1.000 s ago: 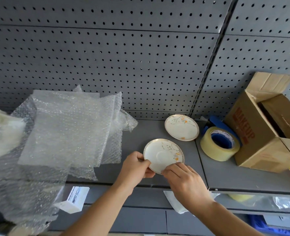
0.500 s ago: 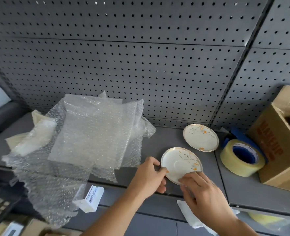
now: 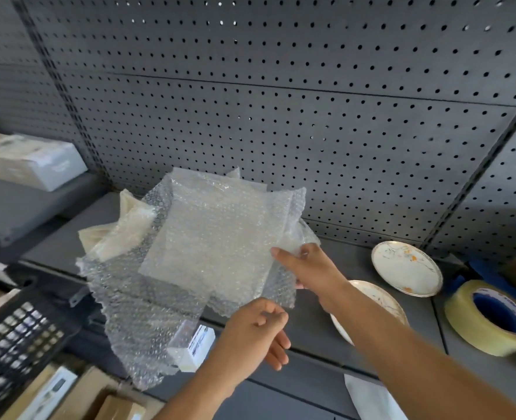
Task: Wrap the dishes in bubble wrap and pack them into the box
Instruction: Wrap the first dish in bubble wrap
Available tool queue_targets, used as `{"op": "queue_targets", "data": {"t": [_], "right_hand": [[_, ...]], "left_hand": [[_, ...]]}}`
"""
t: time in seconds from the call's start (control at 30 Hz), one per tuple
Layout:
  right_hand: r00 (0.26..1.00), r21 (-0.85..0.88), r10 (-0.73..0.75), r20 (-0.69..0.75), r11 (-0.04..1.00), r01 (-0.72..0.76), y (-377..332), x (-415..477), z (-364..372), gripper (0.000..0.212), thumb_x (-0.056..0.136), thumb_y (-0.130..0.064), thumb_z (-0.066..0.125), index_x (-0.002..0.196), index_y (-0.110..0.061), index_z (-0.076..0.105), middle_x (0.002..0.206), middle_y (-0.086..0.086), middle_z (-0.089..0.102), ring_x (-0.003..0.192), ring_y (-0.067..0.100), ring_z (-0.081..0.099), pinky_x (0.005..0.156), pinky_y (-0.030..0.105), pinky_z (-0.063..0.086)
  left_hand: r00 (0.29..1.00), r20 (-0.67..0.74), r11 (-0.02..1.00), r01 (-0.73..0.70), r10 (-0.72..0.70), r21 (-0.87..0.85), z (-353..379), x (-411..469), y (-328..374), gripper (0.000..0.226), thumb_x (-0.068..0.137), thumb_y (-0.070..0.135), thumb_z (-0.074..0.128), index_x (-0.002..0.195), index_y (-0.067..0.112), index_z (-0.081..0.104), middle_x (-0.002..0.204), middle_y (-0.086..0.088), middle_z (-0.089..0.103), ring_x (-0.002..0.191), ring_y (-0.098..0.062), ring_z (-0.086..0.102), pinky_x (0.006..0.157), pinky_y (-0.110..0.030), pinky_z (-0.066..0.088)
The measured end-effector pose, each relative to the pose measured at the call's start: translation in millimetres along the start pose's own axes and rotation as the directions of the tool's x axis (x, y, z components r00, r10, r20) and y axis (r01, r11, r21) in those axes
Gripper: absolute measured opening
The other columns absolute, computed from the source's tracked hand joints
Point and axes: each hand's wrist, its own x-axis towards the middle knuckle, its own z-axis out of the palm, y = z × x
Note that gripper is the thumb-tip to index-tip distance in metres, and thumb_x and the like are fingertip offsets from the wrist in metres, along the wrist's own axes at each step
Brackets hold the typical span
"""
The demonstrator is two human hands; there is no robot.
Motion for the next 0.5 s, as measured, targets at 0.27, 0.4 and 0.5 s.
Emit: {"op": "queue_targets", "data": {"t": [0.27, 0.4, 0.5], "right_hand": [[0.991, -0.012, -0.020, -0.133, 1.000, 0.018, -5, 25, 30, 0.037, 0.085, -0.025, 0.077, 0.113, -0.015, 0.054, 0.107, 0.003, 0.065, 0.086, 0.017, 0.066, 0.063, 0.030, 0.053], [0.989, 0.044, -0.015, -0.150, 0.999, 0.022, -1, 26, 24, 0.027, 0.090, -0.026, 0.072, 0.112, -0.016, 0.061, 0.103, 0.006, 0.068, 0.076, 0.018, 0.067, 0.073, 0.040, 0.063], [0.982, 0.051, -0.021, -0.188, 0.998, 0.031, 1, 25, 18, 0.032, 0.096, -0.027, 0.063, 0.126, -0.017, 0.058, 0.101, 0.004, 0.068, 0.082, 0.022, 0.070, 0.075, 0.045, 0.064]], "left_hand": [[0.989, -0.133, 0.995, -0.072, 0.062, -0.072, -33, 2, -4, 0.013, 0.102, 0.017, 0.060, 0.100, 0.006, 0.066, 0.070, -0.013, 0.069, 0.056, -0.025, 0.063, 0.048, -0.031, 0.050], [0.975, -0.208, 0.988, -0.105, 0.079, -0.116, -51, 10, -6, 0.010, 0.101, 0.011, 0.060, 0.096, 0.004, 0.065, 0.068, -0.012, 0.067, 0.054, -0.026, 0.061, 0.046, -0.031, 0.048], [0.959, -0.263, 0.985, -0.137, 0.106, -0.105, -60, 21, -5, 0.008, 0.101, 0.010, 0.060, 0.095, 0.006, 0.065, 0.068, -0.009, 0.067, 0.055, -0.023, 0.060, 0.046, -0.031, 0.048]]}}
